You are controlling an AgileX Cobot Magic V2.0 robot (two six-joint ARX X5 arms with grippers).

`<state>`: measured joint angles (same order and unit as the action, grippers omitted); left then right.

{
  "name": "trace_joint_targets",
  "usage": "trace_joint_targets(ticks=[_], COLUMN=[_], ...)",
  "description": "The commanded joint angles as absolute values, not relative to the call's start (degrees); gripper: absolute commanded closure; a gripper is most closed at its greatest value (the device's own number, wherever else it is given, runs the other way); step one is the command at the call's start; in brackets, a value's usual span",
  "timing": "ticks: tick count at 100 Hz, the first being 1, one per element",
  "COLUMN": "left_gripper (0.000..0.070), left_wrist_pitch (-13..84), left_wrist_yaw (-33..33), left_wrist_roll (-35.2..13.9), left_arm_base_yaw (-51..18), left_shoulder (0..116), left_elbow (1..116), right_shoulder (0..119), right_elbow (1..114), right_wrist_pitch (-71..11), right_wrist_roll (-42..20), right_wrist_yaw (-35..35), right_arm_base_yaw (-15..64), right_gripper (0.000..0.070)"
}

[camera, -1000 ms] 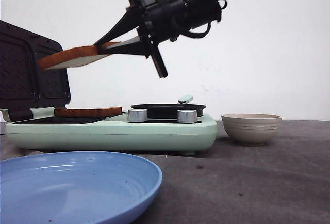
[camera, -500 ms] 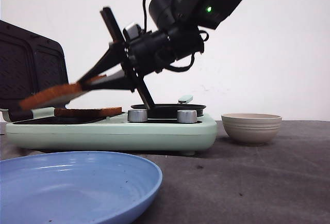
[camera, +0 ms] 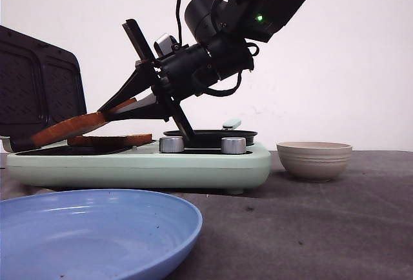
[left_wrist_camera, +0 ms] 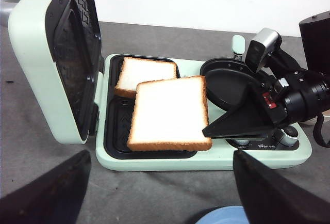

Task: Make breakfast with bread and shrimp
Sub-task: 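Lower the bread onto the press plate nearer the robot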

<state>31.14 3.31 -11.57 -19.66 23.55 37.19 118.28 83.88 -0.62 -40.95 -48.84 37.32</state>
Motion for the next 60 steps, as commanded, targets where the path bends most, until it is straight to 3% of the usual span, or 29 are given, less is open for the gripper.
trace_joint_targets(ticks=[1, 60], left_gripper=[0.0225, 0.0225], left_wrist_pitch=[30.63, 30.63], left_wrist_yaw=[3.7, 3.73], left_wrist_roll=[-11.64, -11.64], left_arm_base_yaw=[-19.88, -19.88], left_shoulder=[23.75, 23.75], left_elbow=[37.43, 37.43], right_shoulder=[120.25, 120.25], right_elbow=[85.23, 90.89], right_wrist_pitch=[1.23, 0.6], right_wrist_roll=[-40.53, -41.43], right_wrist_yaw=[-50.0, -51.99], right_arm_base_yaw=[38.89, 38.79], right_gripper=[0.07, 0.07])
